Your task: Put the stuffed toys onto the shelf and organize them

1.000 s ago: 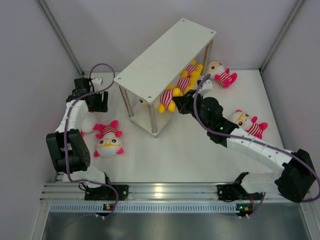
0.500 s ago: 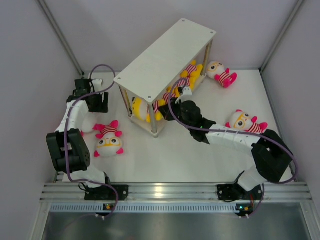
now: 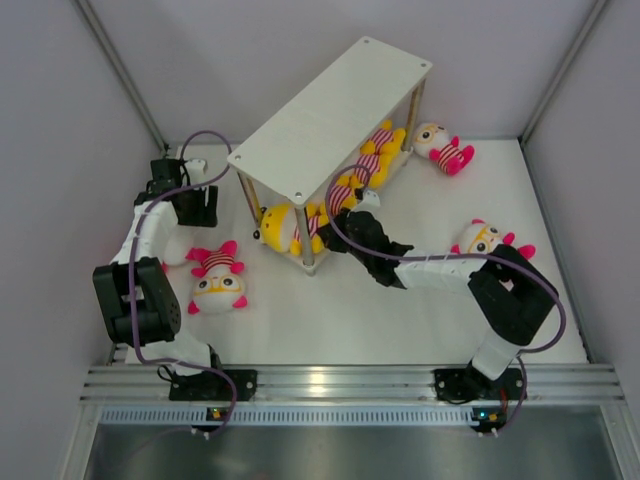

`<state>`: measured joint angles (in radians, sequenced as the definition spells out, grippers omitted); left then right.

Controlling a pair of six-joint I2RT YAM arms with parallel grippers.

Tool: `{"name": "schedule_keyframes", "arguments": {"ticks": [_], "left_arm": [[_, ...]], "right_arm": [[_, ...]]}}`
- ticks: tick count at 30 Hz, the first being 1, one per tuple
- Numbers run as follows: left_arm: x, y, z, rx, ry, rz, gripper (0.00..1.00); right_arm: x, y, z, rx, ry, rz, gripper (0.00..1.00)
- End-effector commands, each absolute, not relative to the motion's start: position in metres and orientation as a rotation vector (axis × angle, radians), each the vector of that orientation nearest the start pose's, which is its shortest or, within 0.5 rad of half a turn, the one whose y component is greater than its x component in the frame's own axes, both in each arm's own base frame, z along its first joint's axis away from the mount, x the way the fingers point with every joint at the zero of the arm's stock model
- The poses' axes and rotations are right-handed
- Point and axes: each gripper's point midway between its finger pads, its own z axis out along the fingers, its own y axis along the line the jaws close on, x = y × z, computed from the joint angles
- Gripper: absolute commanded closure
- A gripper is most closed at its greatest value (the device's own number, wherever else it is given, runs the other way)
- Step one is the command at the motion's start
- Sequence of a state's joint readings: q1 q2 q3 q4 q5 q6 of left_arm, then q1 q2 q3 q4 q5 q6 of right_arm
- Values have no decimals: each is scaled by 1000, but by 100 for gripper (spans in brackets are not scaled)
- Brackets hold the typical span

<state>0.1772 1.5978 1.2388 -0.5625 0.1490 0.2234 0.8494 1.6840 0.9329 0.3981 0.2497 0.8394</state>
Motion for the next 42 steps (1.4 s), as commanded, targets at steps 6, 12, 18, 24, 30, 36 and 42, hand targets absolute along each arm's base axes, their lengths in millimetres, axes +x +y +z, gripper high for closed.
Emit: {"name": "schedule_keyframes", "arguments": {"ticks": [6, 12, 18, 24, 30, 36, 42], "left_arm": [[391, 50, 124, 138, 2474, -34, 27], [391, 51, 125, 143, 2471, -29, 27], [389, 52, 129, 144, 2466, -17, 27], [386, 53, 131, 157, 2469, -7, 27], [385, 52, 131, 151, 2471, -9, 27], [382, 56, 132, 150, 2478, 19, 27], [380, 61, 138, 152, 2472, 62, 26]], "right_arm": [[326, 352, 175, 205, 1923, 927, 70], [315, 330, 211, 213, 1851, 932, 40], [317, 282, 240, 218, 1825, 889, 35], [365, 156, 249, 410, 1787, 717, 29], [431, 44, 251, 621, 1746, 592, 3], [512, -33, 214, 823, 1766, 534, 3], [588, -47, 171, 901, 1811, 615, 11]]}}
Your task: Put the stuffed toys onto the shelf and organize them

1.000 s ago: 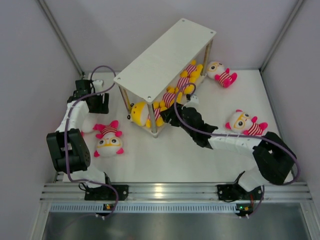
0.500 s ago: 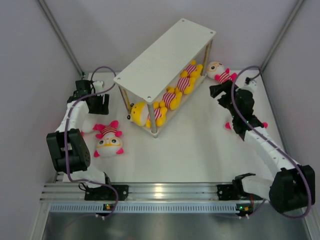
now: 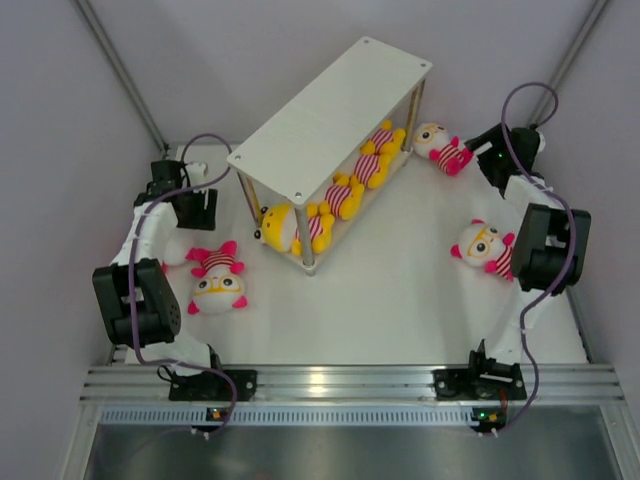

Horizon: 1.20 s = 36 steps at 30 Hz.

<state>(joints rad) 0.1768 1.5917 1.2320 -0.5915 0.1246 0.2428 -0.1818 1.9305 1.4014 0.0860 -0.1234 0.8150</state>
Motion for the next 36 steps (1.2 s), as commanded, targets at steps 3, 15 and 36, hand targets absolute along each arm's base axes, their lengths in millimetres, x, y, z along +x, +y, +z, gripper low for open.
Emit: {"name": "schedule_keyframes", "arguments": {"ticks": [3, 15, 36], "left_arm": [[379, 63, 140, 148, 2469, 74, 26], [364, 64, 130, 171, 2513, 91, 26], [347, 79, 128, 187, 2544, 221, 26]], "right_arm": [[616, -50, 144, 958, 1852, 608, 12], [654, -28, 70, 1058, 1891, 665, 53], [548, -2, 479, 615, 1226, 743, 100]]}}
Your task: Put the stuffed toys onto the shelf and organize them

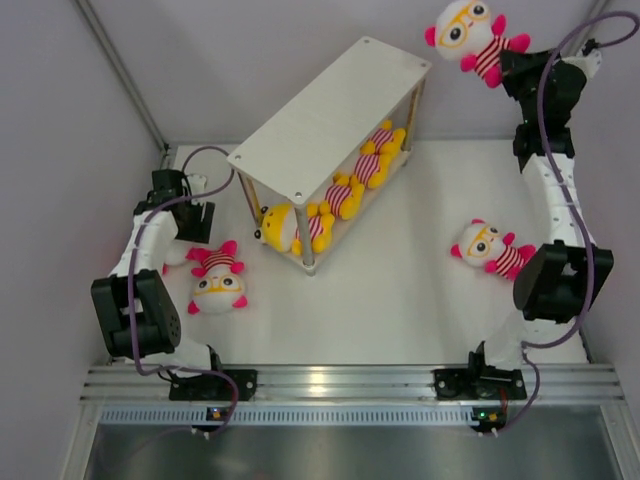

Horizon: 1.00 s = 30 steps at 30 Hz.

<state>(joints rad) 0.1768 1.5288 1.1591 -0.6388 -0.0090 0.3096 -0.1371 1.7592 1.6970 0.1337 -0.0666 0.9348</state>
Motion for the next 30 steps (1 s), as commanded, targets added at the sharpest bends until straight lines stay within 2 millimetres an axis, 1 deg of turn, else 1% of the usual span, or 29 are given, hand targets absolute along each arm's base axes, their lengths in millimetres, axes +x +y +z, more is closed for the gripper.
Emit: {"name": "schedule_keyframes", "arguments": {"ticks": [1, 2, 3, 4, 5, 6, 7, 8, 9, 10, 11, 12, 13, 16, 17, 18, 20, 21, 22, 24, 25, 26, 29, 30], "left_arm": [[346, 79, 128, 185, 2541, 221, 26], [345, 79, 126, 187, 2545, 221, 26], [345, 78, 126, 188, 2544, 217, 26], [343, 77, 125, 192, 2548, 209, 26], [343, 77, 124, 187, 2550, 206, 26], [342, 76, 124, 190, 2549, 205, 26], [340, 76, 122, 192, 2553, 202, 26], [339, 76, 121, 193, 2555, 202, 26], [338, 75, 120, 193, 2558, 201, 26], [336, 75, 119, 193, 2561, 200, 26], [335, 75, 118, 195, 2565, 200, 26], [335, 75, 118, 199, 2564, 201, 26], [333, 75, 117, 199, 2567, 200, 26], [332, 75, 120, 207, 2557, 205, 26], [332, 75, 121, 208, 2554, 207, 26], [331, 75, 122, 211, 2551, 211, 26], [330, 75, 123, 214, 2549, 216, 26], [329, 76, 123, 217, 2549, 221, 26], [329, 76, 124, 216, 2545, 225, 26], [329, 76, 125, 215, 2544, 227, 26], [328, 77, 126, 215, 2542, 234, 26], [327, 77, 126, 215, 2541, 234, 26], [324, 80, 127, 207, 2542, 258, 25], [324, 82, 127, 205, 2544, 272, 25]], "right_arm": [[545, 17, 495, 580, 1210, 772, 100], [544, 26, 503, 567, 1204, 777, 100], [549, 35, 499, 565, 1223, 784, 100], [545, 66, 513, 516, 1220, 828, 100], [547, 77, 515, 509, 1228, 838, 100], [556, 90, 501, 515, 1274, 846, 100], [553, 112, 510, 491, 1274, 887, 100], [557, 121, 505, 512, 1286, 908, 100], [563, 126, 495, 546, 1301, 909, 100], [563, 140, 486, 563, 1317, 932, 100], [565, 145, 482, 591, 1315, 947, 100], [569, 151, 474, 599, 1330, 954, 100], [568, 163, 471, 592, 1343, 969, 100], [573, 176, 455, 602, 1380, 969, 100], [574, 178, 451, 610, 1394, 968, 99], [574, 179, 447, 615, 1403, 968, 98], [575, 179, 440, 624, 1418, 965, 92], [573, 178, 441, 623, 1416, 966, 87], [574, 179, 440, 623, 1420, 968, 76], [571, 181, 440, 614, 1427, 975, 63], [571, 181, 440, 607, 1431, 974, 54], [569, 182, 442, 599, 1432, 980, 49], [560, 183, 453, 550, 1426, 978, 40], [555, 182, 460, 534, 1416, 979, 38]]}}
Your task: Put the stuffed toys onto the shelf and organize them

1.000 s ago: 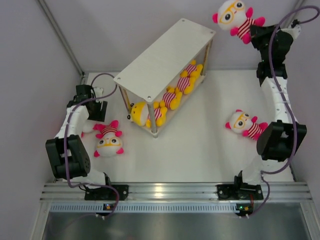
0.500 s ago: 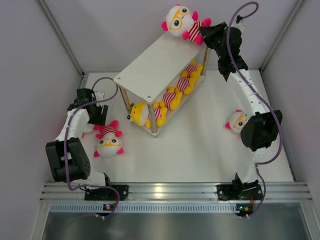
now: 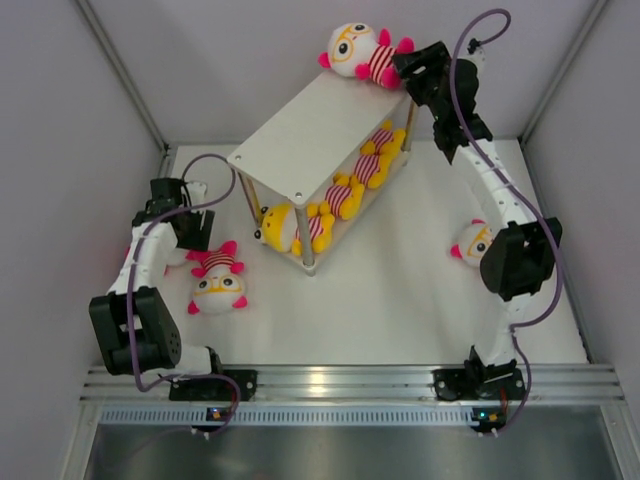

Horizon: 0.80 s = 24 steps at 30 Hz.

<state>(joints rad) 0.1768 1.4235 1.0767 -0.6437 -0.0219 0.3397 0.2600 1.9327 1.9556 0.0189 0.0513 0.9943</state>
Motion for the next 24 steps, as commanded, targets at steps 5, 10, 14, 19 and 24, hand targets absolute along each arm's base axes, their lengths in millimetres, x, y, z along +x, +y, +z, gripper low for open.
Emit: {"name": "schedule_keyframes", "arguments": {"ticks": [5, 10, 14, 19, 24], "left_arm": [[322, 96, 131, 148, 2546, 347, 25], [323, 129, 138, 7, 2547, 428, 25], [336, 132, 142, 69, 2541, 433, 25], [362, 113, 131, 172, 2543, 265, 8], [370, 106, 100, 170, 2620, 194, 3]], "right_arm": [[540, 181, 471, 469, 1406, 959, 32], [513, 181, 485, 378, 1383, 976, 32], [496, 177, 489, 332, 1356, 955, 32], [483, 173, 487, 305, 1358, 922, 31], [473, 170, 492, 276, 1353, 892, 31]]}}
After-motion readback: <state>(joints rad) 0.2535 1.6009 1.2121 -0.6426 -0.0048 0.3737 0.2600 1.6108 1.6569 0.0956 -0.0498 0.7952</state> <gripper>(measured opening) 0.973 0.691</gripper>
